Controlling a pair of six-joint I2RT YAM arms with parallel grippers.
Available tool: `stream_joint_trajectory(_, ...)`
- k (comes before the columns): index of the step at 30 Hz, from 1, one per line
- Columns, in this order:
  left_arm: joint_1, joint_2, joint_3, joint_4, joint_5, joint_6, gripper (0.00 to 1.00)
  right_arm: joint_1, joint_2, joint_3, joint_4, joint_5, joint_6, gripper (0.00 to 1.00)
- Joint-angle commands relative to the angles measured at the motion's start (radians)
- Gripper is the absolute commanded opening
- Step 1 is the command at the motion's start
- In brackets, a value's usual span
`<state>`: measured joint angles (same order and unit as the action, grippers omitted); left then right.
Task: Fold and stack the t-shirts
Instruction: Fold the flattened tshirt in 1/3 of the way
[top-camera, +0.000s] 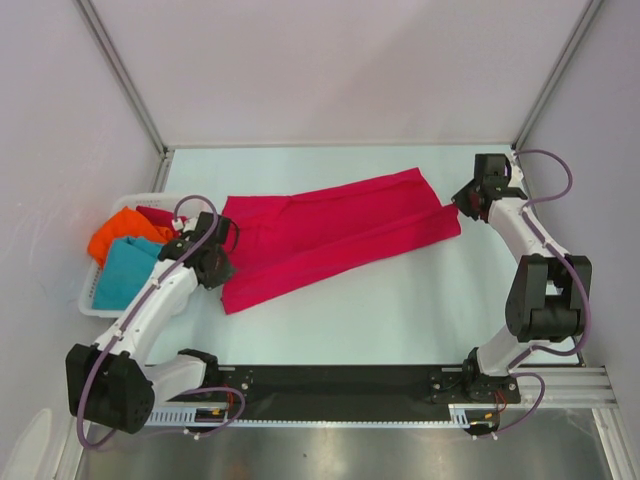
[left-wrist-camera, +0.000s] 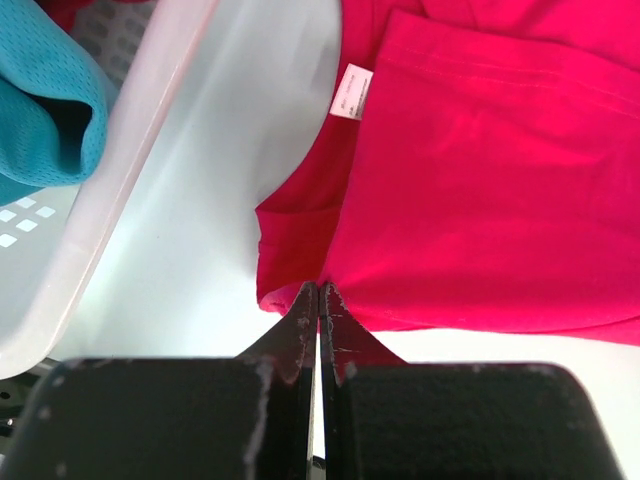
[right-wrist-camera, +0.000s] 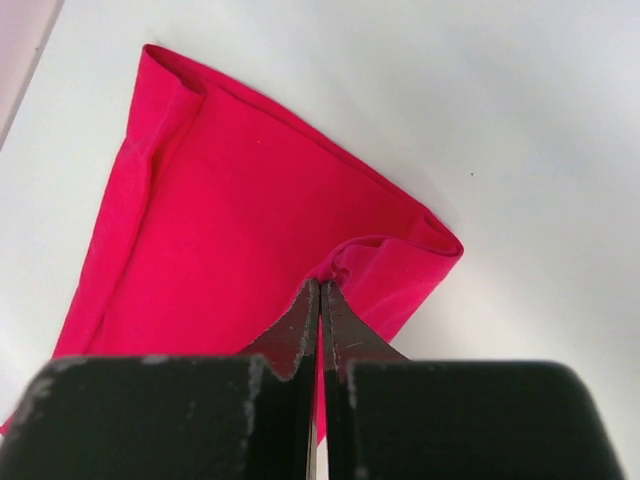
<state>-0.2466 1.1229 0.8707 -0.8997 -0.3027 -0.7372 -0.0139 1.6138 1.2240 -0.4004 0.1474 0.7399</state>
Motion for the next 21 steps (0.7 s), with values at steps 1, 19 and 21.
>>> stream_joint_trajectory(1, -0.002, 0.003, -0.015, 0.011, -0.027, -0.016, 0.00, -0.006, -0.002, -0.004, -0.012, 0.009, -0.010, 0.00)
stream_joint_trajectory(19, -0.002, 0.009, -0.021, 0.038, 0.051, 0.030, 0.28, -0.009, -0.025, -0.093, -0.049, -0.012, -0.019, 0.00)
stream_joint_trajectory(21, -0.002, 0.011, -0.016, 0.039, 0.057, 0.035, 0.33, -0.006, -0.019, -0.090, -0.043, -0.017, -0.017, 0.00)
